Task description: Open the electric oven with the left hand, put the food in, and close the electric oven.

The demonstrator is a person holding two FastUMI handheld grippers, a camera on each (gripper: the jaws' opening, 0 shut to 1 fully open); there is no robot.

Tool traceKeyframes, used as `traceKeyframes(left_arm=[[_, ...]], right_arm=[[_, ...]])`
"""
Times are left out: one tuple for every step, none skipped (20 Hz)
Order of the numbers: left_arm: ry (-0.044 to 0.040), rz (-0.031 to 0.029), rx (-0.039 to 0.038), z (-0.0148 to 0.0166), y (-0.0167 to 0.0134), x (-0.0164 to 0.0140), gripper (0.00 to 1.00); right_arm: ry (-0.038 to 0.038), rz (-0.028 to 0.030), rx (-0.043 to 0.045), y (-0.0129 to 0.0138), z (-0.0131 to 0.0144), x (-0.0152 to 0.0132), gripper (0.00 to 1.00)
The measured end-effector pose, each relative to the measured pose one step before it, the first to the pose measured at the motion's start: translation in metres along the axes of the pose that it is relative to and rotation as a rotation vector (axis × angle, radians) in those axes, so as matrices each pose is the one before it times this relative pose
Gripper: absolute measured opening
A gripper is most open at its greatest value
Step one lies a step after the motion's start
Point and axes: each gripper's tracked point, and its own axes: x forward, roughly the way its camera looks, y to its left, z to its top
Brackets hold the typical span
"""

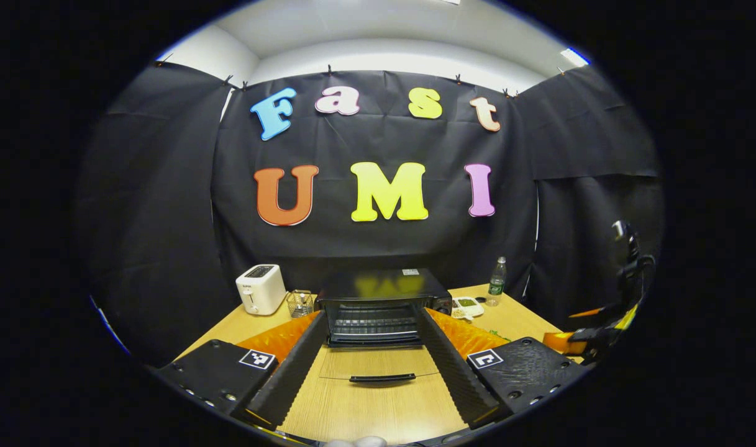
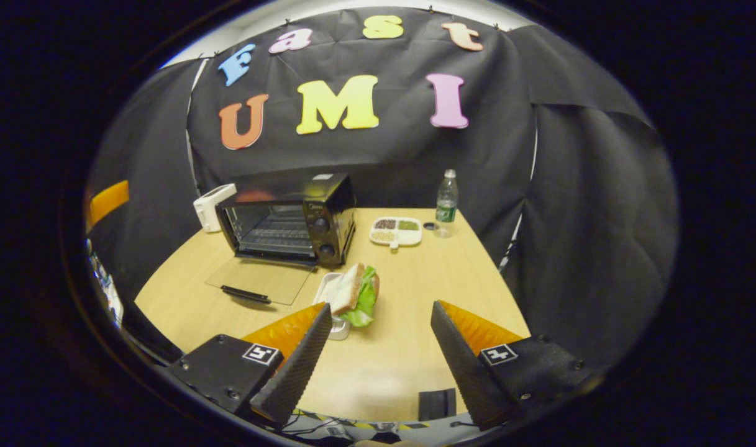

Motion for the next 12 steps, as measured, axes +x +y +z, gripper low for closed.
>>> traceKeyframes(left_arm=[[-0.00241, 0.00765, -0.00249, 0.00193, -0.00129, -0.00310, 0.96], [-0.00199, 0.00744, -0.00701, 0.00239, -0.00073, -0.00141, 0.96], [-0.00517, 0.01199, 0.00195, 0.00329, 0.00008, -0.00049, 0.96], [-0.00240, 0.01932, 0.01069, 0.00383, 0.00387, -0.00108, 0.96], [-0.00140, 0.02123, 0.00612, 0.00339, 0.00513, -0.00015, 0.96], [0.00109, 0.01175, -0.00213, 0.00214, -0.00023, 0.00091, 0.97], [-0.00196, 0.01630, -0.00425, 0.00185, 0.00139, 0.00073, 0.96], [0.00595, 0.01626, -0.00299, 0.00004, 0.00203, 0.00131, 0.96], [0.00335, 0.01376, -0.00093, 0.00038, 0.00139, 0.00174, 0.96], [0.00219, 0.01265, -0.00145, 0.00012, 0.00038, 0.00146, 0.96], [0.00216, 0.01003, 0.00205, 0.00118, -0.00040, 0.00108, 0.96], [0.00371, 0.00871, 0.00161, 0.00042, 0.00048, 0.00119, 0.96]], right_arm=[[0.03054, 0.02587, 0.01937, 0.00265, -0.00715, 0.01210, 1.00], [0.02528, 0.02588, 0.01968, 0.00343, -0.00400, 0.01183, 1.00], [0.02129, 0.01297, 0.01516, -0.00062, -0.00335, 0.01390, 0.98], [0.02875, 0.01217, 0.01231, -0.00241, -0.00314, 0.01401, 0.97], [0.01670, 0.02612, 0.01624, 0.00163, 0.00178, 0.01245, 1.00], [0.01393, 0.01895, 0.01458, 0.00043, 0.00355, 0.01090, 0.94], [0.01175, 0.01358, 0.01205, -0.00045, 0.00328, 0.00952, 0.93], [0.01127, 0.02175, 0.00918, 0.00105, 0.00506, 0.00968, 0.93], [0.01418, 0.01425, 0.00606, 0.00026, 0.00322, 0.00980, 0.93], [0.01578, 0.01858, 0.00506, 0.00047, 0.00457, 0.00902, 0.93], [0.00988, 0.02786, 0.01527, 0.00334, 0.00374, 0.00648, 0.98], [0.02565, 0.02411, 0.01508, 0.00268, 0.00168, 0.00793, 0.92]])
